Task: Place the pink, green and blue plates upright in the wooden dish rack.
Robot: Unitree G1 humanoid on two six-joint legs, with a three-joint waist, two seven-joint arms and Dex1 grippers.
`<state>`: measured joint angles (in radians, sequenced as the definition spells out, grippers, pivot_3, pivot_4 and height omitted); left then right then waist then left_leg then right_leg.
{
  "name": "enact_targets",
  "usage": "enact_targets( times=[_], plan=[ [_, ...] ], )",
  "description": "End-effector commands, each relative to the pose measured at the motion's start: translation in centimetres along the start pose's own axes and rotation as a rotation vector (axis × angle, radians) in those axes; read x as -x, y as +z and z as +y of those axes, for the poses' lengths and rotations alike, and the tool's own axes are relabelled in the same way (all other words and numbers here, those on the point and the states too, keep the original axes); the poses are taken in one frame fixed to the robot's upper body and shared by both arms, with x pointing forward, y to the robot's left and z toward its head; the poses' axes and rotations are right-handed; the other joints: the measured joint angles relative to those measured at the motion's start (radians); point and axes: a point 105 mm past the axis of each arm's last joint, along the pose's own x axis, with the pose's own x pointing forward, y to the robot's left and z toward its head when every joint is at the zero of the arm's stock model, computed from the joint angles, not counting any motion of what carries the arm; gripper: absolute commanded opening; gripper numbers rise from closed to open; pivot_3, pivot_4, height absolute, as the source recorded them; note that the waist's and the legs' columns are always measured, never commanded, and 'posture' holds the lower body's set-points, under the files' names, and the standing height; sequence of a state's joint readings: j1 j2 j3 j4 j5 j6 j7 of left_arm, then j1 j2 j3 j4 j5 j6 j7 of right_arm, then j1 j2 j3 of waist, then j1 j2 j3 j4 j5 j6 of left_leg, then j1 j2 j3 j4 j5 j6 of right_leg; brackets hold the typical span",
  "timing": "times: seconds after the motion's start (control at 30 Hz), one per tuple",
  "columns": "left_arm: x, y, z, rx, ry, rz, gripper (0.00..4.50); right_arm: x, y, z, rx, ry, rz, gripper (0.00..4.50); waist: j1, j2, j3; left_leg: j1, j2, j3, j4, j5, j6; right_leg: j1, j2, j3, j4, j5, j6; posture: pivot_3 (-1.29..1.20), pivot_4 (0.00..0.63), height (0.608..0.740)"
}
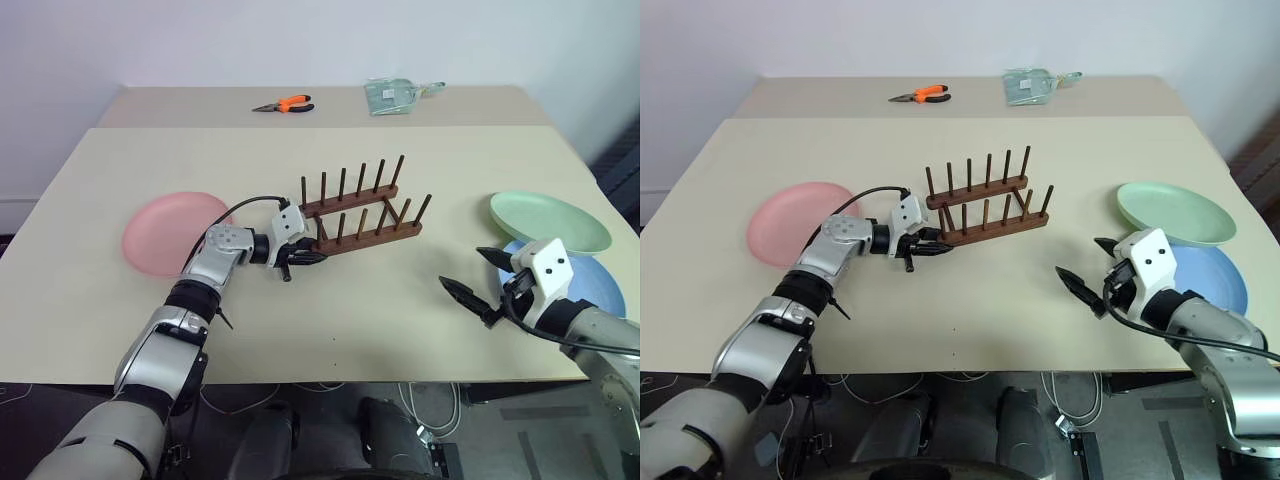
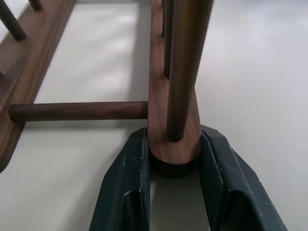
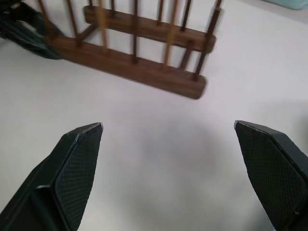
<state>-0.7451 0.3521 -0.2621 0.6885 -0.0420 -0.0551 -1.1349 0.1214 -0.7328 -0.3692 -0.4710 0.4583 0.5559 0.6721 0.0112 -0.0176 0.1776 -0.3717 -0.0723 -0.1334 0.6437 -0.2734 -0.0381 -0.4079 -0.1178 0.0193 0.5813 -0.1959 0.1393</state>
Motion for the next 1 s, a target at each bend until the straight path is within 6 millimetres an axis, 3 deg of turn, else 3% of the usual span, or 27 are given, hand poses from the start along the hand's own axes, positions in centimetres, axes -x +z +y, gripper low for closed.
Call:
enact_targets(
  times=[0.03,0.17,0.27,0.4,0.47,0.5,0.53,0.6,0.73,0.8,0.83,0.93,1.0],
  plan=[
    [0.9,-0.2,-3.0,-0.052,-0.138,0.024,0.76,1.4,0.5,-1.0,0.03,0.017,0.015,4.5,-0.001,0.0,0.0,0.0,0.0,0.0,0.0,0.0,0.001,0.0,0.0,0.0,0.0,0.0,0.0,0.0,0.15,0.74],
    [2.0,0.5,-5.0,-0.085,-0.192,0.023,0.76,2.3,-0.6,-0.5,0.019,0.082,0.078,4.5,0.001,0.0,0.0,0.0,0.0,0.0,0.0,-0.001,0.001,0.0,0.0,0.0,0.0,0.0,0.0,0.0,0.15,0.74],
    [2.2,0.0,-5.4,-0.072,-0.18,0.051,0.76,2.5,-1.2,-0.7,0.016,0.08,0.099,4.5,0.003,0.0,0.0,-0.001,0.0,0.0,0.002,-0.001,0.001,0.001,0.0,0.0,0.0,-0.001,-0.001,0.0,0.15,0.74],
    [2.2,-0.9,-4.4,-0.031,-0.095,0.076,2.7,2.4,-1.7,-0.6,0.023,0.085,0.118,4.5,0.003,0.0,0.0,-0.001,0.0,0.0,0.003,-0.001,0.001,0.001,0.0,0.0,0.0,-0.004,0.0,0.0,0.15,0.74],
    [3.2,-2.2,-3.9,-0.021,-0.036,0.141,3.72,2.6,-2.2,0.1,0.023,0.123,0.148,3.94,0.002,0.001,0.0,-0.001,0.0,0.0,0.003,-0.001,0.001,0.001,0.0,0.0,0.0,-0.004,0.0,0.0,0.15,0.74],
    [3.8,-2.4,-3.9,0.001,-0.022,0.148,3.74,2.7,-2.4,0.7,0.026,0.148,0.162,3.7,0.002,0.001,0.0,0.0,0.0,0.0,0.003,-0.001,0.001,0.001,0.0,0.0,0.0,-0.004,0.0,0.0,0.15,0.74],
    [4.3,-2.5,-4.2,0.029,-0.02,0.148,3.74,2.8,-2.6,1.2,0.029,0.172,0.173,3.12,0.0,0.001,-0.001,0.0,0.0,0.0,0.002,-0.001,0.001,0.001,0.0,0.0,0.0,-0.004,0.0,0.0,0.15,0.74],
    [5.5,-2.4,-5.1,0.078,-0.025,0.14,3.23,2.6,-2.7,2.4,0.034,0.213,0.178,2.17,-0.012,0.002,-0.001,0.0,0.001,0.001,0.001,-0.001,0.001,0.0,0.0,0.0,0.001,-0.004,0.0,0.0,0.15,0.74],
    [7.1,-1.5,-7.7,0.187,-0.058,0.11,1.45,1.6,-2.8,4.5,0.022,0.265,0.163,0.14,-0.028,0.004,-0.002,0.001,0.002,0.0,0.001,-0.002,0.002,0.0,0.001,0.0,0.002,-0.005,0.0,0.0,0.15,0.74],
    [7.1,-0.9,-8.9,0.204,-0.069,0.098,0.36,0.8,-3.0,5.5,0.028,0.277,0.158,0.0,-0.024,0.004,-0.002,0.001,0.003,0.0,0.0,-0.002,0.002,0.0,0.001,0.0,0.002,-0.005,0.0,0.0,0.15,0.74],
    [6.8,-0.6,-9.3,0.209,-0.067,0.086,0.09,0.1,-3.2,5.7,0.041,0.269,0.158,0.0,-0.021,0.004,-0.002,0.0,0.003,0.0,0.001,-0.002,0.002,0.0,0.0,0.0,0.001,-0.005,0.0,0.0,0.15,0.74],
    [4.4,0.6,-10.3,0.194,-0.04,0.032,0.09,-2.2,-4.5,5.7,0.103,0.204,0.176,0.0,-0.004,0.004,-0.002,-0.001,0.002,-0.001,0.003,-0.002,0.002,0.0,-0.002,0.0,0.0,-0.005,0.0,0.0,0.15,0.74],
    [2.9,0.3,-9.7,0.169,0.034,0.049,0.09,-3.6,-4.9,5.2,0.138,0.144,0.186,0.0,0.006,0.004,-0.002,-0.002,0.001,0.0,0.004,-0.002,0.002,0.001,-0.002,0.0,-0.002,-0.005,0.0,0.0,0.15,0.74]
  ],
)
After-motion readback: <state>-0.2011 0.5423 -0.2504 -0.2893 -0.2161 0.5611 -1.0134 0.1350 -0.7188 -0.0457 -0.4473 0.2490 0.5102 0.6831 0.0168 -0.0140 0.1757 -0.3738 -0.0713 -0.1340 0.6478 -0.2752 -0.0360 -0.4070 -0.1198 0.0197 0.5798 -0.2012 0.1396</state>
